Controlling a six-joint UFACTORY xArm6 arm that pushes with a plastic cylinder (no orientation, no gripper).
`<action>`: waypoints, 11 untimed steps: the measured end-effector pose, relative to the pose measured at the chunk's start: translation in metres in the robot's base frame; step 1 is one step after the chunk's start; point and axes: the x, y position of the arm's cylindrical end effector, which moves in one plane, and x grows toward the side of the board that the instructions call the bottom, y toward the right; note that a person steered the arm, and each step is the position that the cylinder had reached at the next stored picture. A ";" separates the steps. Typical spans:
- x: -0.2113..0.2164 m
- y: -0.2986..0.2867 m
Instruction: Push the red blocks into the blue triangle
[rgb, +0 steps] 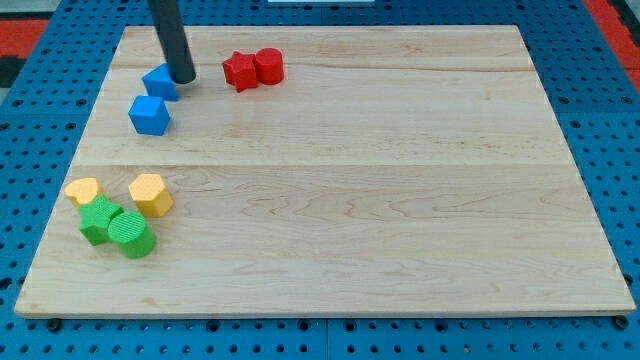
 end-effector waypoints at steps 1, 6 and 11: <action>0.015 -0.003; -0.045 0.170; -0.005 0.027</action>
